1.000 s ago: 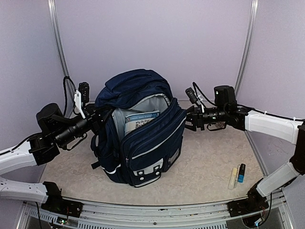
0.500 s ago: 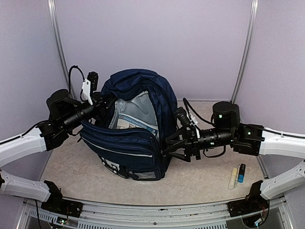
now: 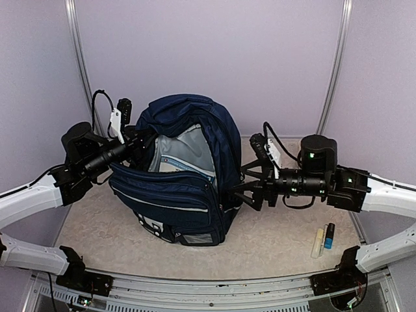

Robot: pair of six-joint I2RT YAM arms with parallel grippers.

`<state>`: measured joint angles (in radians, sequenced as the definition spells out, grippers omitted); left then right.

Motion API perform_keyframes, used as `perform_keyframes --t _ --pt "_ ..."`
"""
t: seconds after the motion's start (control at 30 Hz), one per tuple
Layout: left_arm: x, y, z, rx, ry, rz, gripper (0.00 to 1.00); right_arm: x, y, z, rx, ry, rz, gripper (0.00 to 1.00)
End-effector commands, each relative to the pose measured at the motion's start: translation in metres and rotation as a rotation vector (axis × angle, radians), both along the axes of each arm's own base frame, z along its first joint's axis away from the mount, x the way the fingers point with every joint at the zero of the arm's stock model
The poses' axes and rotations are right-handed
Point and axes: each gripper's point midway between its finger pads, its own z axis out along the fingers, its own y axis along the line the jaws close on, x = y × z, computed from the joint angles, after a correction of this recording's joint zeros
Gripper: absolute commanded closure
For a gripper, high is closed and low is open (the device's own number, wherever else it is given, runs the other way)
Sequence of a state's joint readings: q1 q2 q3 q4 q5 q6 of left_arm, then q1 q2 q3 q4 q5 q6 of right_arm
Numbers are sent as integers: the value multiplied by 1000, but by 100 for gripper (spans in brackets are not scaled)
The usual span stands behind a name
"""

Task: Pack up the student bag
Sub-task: Open the lower front pocket of the student bag.

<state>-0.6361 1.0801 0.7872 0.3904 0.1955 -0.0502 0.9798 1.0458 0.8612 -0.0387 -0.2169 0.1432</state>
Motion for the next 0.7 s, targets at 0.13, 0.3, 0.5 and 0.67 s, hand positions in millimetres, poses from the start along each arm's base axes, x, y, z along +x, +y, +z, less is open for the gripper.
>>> perform_keyframes --t 0.13,0.3,0.5,0.67 --pt "6 0 -19 49 73 9 100 64 30 4 -77 -97 -161 16" --pt "8 7 -14 55 65 50 100 65 42 -1 -59 -32 -124 99" --pt "29 23 -9 90 98 178 62 56 37 -5 -1 61 -118 100" --pt "37 29 24 83 79 219 25 57 30 -2 34 129 -134 100"
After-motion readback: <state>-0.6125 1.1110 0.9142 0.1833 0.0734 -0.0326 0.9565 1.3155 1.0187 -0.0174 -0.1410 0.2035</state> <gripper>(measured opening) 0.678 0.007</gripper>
